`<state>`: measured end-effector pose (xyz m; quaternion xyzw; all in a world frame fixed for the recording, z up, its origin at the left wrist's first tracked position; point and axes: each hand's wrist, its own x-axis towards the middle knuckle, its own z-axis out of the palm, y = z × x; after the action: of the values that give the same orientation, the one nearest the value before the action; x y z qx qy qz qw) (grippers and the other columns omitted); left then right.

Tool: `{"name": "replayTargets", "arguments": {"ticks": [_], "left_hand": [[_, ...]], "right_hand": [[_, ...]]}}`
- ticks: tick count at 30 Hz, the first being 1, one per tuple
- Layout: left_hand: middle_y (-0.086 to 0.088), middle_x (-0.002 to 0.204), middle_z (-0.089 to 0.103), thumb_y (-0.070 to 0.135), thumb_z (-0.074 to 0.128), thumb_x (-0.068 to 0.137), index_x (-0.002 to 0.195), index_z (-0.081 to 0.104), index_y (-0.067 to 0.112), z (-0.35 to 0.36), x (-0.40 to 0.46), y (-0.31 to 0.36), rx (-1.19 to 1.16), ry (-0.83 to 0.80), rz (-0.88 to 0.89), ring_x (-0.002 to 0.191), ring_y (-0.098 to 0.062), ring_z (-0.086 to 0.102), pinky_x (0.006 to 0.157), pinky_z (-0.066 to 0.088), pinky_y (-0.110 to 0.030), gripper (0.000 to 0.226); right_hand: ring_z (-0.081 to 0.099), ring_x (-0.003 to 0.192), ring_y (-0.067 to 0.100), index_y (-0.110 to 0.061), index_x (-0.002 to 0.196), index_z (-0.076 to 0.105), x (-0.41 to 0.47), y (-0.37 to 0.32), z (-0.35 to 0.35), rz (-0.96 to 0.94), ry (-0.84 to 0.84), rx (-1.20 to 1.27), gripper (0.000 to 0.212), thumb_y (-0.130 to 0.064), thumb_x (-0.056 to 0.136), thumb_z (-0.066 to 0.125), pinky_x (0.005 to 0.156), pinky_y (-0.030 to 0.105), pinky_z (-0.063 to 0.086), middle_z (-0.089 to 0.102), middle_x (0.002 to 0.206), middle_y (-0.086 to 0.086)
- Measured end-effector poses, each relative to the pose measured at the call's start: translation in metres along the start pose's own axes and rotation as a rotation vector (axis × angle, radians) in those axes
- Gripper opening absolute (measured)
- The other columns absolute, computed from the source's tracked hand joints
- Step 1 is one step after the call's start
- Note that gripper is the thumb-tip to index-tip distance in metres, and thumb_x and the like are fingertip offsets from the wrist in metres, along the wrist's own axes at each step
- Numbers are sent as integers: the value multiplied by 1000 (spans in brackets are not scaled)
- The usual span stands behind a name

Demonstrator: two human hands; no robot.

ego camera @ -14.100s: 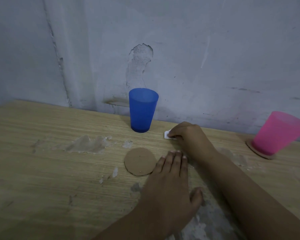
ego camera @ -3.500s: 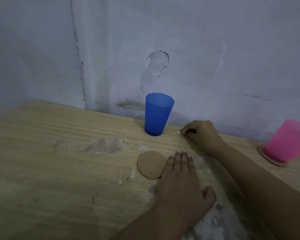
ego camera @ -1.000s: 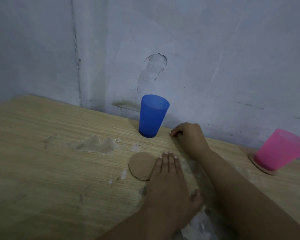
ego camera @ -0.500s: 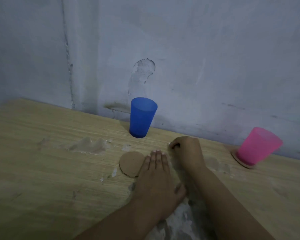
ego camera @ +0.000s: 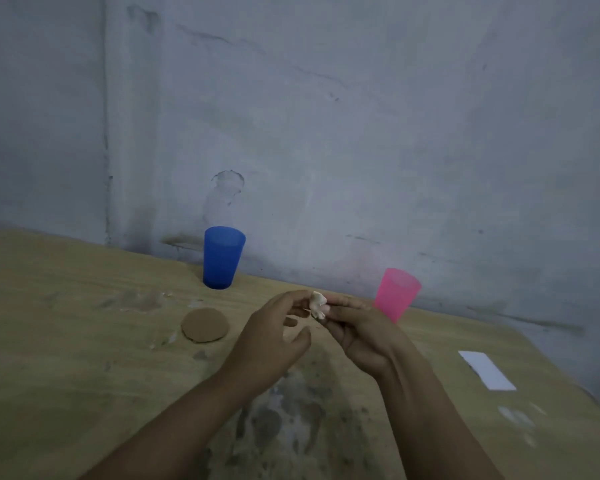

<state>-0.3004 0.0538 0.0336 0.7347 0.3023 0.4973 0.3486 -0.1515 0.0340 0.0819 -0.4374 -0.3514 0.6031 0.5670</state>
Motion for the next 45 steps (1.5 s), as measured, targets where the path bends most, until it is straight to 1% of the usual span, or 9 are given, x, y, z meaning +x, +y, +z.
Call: {"name": "replayTargets", "arguments": {"ticks": [6, 13, 16, 22, 27, 31, 34, 38, 45], "left_hand": [[7, 95, 69, 4, 73, 79, 100, 68, 27, 16, -21, 77, -160, 22, 132, 87, -5, 66, 75, 52, -18, 32], [5, 92, 68, 7, 72, 81, 98, 72, 13, 55, -54, 152, 90, -32, 502, 85, -1, 63, 77, 52, -21, 19], [1, 93, 69, 9, 71, 81, 97, 73, 10, 76, -69, 174, 145, -51, 615, 87, -5, 64, 77, 51, -25, 16], [7, 90, 64, 5, 69, 82, 92, 72, 6, 133, -103, 215, 109, -127, 731, 89, 6, 56, 81, 41, -7, 11], [3, 82, 67, 8, 67, 85, 85, 69, 9, 195, -141, 241, -2, -303, 585, 80, -7, 60, 73, 48, -25, 3], [11, 71, 66, 15, 72, 81, 81, 63, 21, 247, -179, 255, -137, -503, 332, 70, -1, 62, 63, 48, -16, 11], [6, 65, 68, 10, 74, 77, 85, 45, 27, 285, -205, 259, -343, -643, 30, 59, -6, 65, 59, 52, -21, 34], [0, 61, 68, 8, 75, 77, 88, 43, 19, 341, -245, 250, -480, -804, -184, 55, -12, 65, 55, 52, -23, 36], [-4, 71, 64, 10, 72, 81, 90, 48, 16, 434, -325, 208, -383, -969, -391, 54, -2, 60, 54, 48, -15, 27]], "right_hand": [[71, 67, 13, -1, 67, 74, -88, -28, -6, -94, 42, 113, 28, 12, 75, 51, 61, 17, 56, 72, 69, 10], [70, 64, 14, 3, 76, 66, -188, -37, -26, -249, 211, 276, 21, 14, 82, 50, 61, 18, 57, 71, 69, 12], [69, 62, 13, 0, 68, 70, -229, -38, -38, -342, 273, 268, 28, 15, 81, 50, 61, 18, 57, 71, 66, 10], [71, 71, 19, 3, 85, 67, -311, -31, -81, -488, 367, 217, 19, 12, 79, 52, 66, 20, 58, 73, 80, 15], [70, 89, 19, -5, 92, 73, -381, -13, -128, -599, 531, -26, 29, -8, 63, 72, 75, 19, 54, 75, 89, 11], [71, 90, 18, -13, 88, 76, -430, 9, -165, -641, 730, -213, 31, -20, 58, 78, 75, 18, 53, 76, 88, 7], [71, 84, 18, -17, 80, 77, -463, 28, -195, -649, 800, -226, 30, -30, 53, 79, 72, 19, 54, 75, 83, 7], [71, 81, 15, -17, 80, 77, -505, 65, -239, -606, 839, -125, 40, -40, 48, 85, 70, 18, 54, 76, 81, 5], [71, 76, 17, -11, 75, 76, -545, 154, -319, -428, 1072, 281, 13, -7, 65, 69, 67, 18, 55, 75, 76, 9]]}}
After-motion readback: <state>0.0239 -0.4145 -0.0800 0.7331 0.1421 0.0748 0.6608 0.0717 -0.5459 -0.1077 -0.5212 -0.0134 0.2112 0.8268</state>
